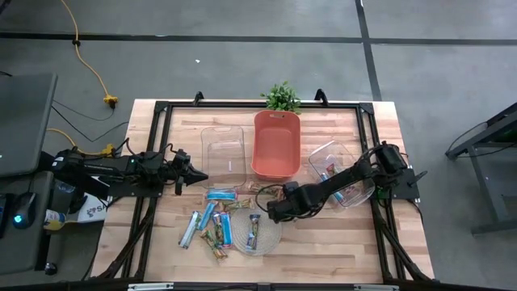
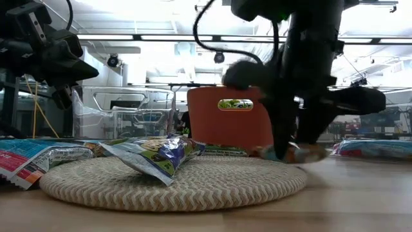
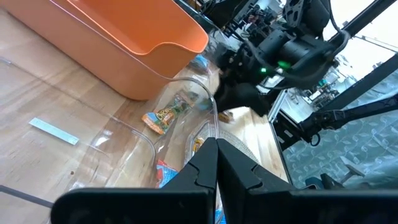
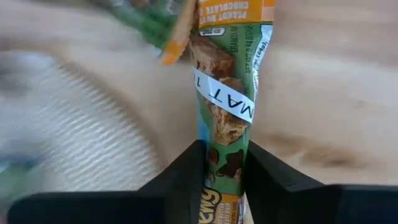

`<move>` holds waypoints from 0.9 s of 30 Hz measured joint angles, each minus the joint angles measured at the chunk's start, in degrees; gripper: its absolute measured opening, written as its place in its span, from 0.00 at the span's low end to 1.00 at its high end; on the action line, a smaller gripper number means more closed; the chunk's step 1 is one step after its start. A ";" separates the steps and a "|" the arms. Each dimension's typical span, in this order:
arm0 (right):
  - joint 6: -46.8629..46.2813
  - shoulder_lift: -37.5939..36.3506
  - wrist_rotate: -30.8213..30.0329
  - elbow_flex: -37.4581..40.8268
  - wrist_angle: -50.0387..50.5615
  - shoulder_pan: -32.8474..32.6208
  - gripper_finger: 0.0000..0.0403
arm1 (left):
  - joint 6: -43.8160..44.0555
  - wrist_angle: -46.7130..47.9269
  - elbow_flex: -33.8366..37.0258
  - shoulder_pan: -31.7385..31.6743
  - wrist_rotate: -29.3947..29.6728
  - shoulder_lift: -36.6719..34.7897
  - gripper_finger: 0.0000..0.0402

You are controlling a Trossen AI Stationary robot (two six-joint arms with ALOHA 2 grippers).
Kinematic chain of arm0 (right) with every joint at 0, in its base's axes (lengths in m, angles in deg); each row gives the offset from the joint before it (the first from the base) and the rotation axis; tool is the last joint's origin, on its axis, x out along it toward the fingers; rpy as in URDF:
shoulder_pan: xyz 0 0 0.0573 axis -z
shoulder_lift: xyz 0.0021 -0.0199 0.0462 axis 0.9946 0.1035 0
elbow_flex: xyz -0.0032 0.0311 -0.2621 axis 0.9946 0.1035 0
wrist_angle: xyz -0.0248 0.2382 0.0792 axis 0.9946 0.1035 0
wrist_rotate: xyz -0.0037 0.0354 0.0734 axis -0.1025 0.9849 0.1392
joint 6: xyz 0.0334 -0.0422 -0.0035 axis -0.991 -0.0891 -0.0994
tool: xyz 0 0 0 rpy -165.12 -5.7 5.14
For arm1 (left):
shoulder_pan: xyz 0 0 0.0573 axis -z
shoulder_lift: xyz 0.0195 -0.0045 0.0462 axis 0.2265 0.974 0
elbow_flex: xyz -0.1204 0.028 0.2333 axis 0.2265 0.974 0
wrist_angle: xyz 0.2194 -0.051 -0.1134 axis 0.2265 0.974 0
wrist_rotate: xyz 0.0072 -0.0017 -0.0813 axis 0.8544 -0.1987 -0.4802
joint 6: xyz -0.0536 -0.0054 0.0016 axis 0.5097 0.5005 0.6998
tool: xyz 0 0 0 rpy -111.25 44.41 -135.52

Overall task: Pick and place Granola Bars by type
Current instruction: Put the yellow granola bar into the orange bin

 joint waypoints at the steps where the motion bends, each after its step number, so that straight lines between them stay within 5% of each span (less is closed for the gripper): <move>1: 0.36 -0.62 -0.01 -0.01 -0.07 -0.02 0.20 | 0.00 0.02 0.00 -0.01 0.00 0.00 0.00; 13: 9.58 -7.37 -2.69 -0.07 -6.54 -0.04 0.16 | 0.00 0.02 0.00 -0.01 0.02 0.00 0.00; 27: 34.58 -11.55 -11.00 -0.11 -37.59 0.48 0.14 | 0.00 -0.23 0.00 0.01 0.38 0.00 0.00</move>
